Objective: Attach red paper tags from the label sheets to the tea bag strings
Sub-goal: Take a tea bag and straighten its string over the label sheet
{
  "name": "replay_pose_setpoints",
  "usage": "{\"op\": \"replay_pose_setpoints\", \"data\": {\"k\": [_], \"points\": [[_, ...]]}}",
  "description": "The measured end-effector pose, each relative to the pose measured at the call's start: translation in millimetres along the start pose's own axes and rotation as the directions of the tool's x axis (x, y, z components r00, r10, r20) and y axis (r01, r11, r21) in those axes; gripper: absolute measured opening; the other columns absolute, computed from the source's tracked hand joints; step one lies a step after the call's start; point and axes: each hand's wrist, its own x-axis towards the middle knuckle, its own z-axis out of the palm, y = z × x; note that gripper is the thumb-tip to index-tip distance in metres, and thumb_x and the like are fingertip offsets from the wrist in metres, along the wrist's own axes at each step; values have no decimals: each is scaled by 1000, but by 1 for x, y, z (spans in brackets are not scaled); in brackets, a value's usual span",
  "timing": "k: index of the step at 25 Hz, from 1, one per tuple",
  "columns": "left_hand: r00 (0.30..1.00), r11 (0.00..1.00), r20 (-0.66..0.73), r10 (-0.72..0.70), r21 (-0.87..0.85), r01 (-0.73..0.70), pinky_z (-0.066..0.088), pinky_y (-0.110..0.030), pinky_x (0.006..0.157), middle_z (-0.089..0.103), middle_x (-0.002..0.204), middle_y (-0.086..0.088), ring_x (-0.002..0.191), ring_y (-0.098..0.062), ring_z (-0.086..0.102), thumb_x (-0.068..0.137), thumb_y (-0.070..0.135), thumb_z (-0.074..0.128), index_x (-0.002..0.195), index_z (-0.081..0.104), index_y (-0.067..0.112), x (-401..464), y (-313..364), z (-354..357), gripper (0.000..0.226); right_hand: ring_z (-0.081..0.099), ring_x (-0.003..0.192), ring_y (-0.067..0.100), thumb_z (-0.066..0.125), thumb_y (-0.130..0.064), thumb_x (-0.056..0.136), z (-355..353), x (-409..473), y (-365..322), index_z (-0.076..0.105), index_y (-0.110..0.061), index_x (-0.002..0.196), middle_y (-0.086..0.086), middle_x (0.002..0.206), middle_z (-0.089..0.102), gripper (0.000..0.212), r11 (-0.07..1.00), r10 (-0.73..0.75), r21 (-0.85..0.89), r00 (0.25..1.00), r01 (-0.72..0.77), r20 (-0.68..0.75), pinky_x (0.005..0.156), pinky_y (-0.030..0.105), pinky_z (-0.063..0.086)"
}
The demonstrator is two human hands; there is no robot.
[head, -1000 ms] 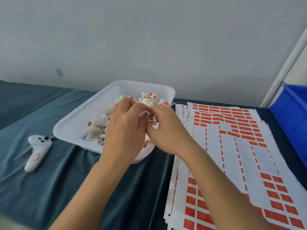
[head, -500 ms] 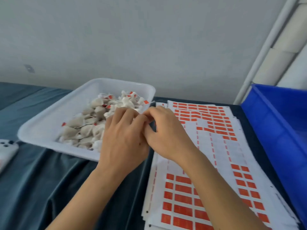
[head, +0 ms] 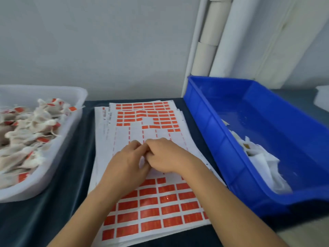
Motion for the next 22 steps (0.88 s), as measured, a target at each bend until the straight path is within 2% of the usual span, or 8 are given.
{"op": "replay_pose_setpoints", "data": {"k": [4,6,9,12,14,16,18,22], "points": [[999,994,32,-40,102,36,52,-22,74,62,100,15,83,-9,57,99,45,60,123,62,36,12,-7,12,26,62,97,13,53,-27,105,-21,6,13,59,-25,127,-5,116,63,23,1000,-19,-11,998,20,58,71,25,43],[995,989,73,-62,139,52,54,-26,85,62,111,15,92,-10,57,99,49,59,126,63,38,17,-8,15,29,65,106,16,53,-28,105,-47,9,18,64,-22,129,-4,125,67,27,1000,-4,-17,999,3,-32,75,24,47],[992,991,113,-59,126,45,53,-35,100,58,121,15,105,-11,55,100,51,54,129,60,40,15,-7,17,32,71,81,17,51,-29,104,-101,5,30,73,-18,96,2,93,74,25,997,60,61,952,-44,-300,64,31,57],[992,994,108,-58,94,48,51,-35,101,58,121,14,106,-11,54,101,49,54,130,61,38,9,-10,15,32,57,68,18,49,-19,98,-150,-6,68,68,-8,84,2,77,62,26,969,220,7,851,-246,-477,61,30,43],[993,996,103,-51,76,43,52,-36,100,58,119,13,105,-12,54,100,47,55,129,63,36,7,-11,15,32,60,79,24,51,-17,96,-172,-21,104,69,-6,94,8,89,64,21,891,346,-127,834,-435,-430,68,36,47],[994,996,101,-46,76,38,53,-36,97,59,116,11,102,-12,55,100,45,57,129,64,34,8,-11,16,31,67,95,28,61,-26,97,-180,-43,133,70,-10,103,8,107,70,19,792,494,-266,833,-549,-248,79,40,55],[994,996,97,-42,78,34,54,-36,93,60,112,10,98,-13,55,100,43,59,128,66,32,8,-10,17,31,66,107,28,73,-48,90,-175,-62,150,67,-16,115,3,121,67,41,683,650,-402,758,-610,-47,89,43,58],[994,997,100,-48,69,42,53,-35,92,59,110,10,97,-14,55,99,42,60,127,66,32,8,-11,16,30,67,93,27,82,-59,76,-146,-72,169,59,-20,91,2,100,63,48,568,757,-529,653,-631,33,90,47,59]]}}
